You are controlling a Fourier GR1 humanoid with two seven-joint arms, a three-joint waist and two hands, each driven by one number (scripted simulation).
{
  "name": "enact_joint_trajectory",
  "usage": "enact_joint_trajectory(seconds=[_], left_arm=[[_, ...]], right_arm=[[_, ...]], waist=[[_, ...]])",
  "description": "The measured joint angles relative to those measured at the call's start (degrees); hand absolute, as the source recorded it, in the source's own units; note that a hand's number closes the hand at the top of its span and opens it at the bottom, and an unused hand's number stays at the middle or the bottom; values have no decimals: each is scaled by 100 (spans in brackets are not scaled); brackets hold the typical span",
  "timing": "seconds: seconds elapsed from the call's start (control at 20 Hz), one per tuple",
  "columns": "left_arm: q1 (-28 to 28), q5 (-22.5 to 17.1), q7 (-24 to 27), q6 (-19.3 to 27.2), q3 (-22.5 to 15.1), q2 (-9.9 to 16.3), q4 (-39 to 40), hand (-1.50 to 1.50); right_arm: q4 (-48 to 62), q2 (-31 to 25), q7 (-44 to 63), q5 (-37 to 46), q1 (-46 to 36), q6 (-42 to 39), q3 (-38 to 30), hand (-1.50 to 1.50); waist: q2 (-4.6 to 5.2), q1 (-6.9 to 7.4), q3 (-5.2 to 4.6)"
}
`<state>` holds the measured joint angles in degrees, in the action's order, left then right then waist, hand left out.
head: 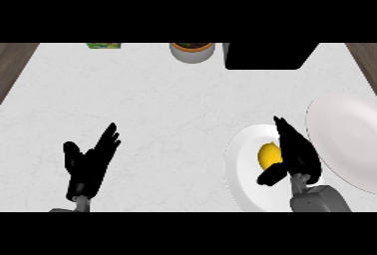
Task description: Pick the lemon from the plate and place it in the plate
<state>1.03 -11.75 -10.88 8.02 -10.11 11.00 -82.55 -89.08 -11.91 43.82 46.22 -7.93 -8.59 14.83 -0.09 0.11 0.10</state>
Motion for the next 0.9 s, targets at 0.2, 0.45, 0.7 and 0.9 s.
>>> enact_joint_trajectory(seconds=[0.2,0.45,0.7,0.9], left_arm=[[-40,21,-106,-44,70,-38,-22,0],[-58,67,-135,-237,217,-70,14,0],[-180,135,-83,-335,318,-119,147,0],[-253,154,-77,-375,242,-156,105,0]], right_arm=[[184,-63,-217,111,-63,-276,120,150],[406,-72,-599,471,-106,-151,92,150],[790,170,-277,827,-471,100,-174,150],[1334,417,1041,1112,-1222,652,-1079,150]], waist=[[2,2,-6],[-13,4,-19],[2,50,-13],[107,216,-9]])
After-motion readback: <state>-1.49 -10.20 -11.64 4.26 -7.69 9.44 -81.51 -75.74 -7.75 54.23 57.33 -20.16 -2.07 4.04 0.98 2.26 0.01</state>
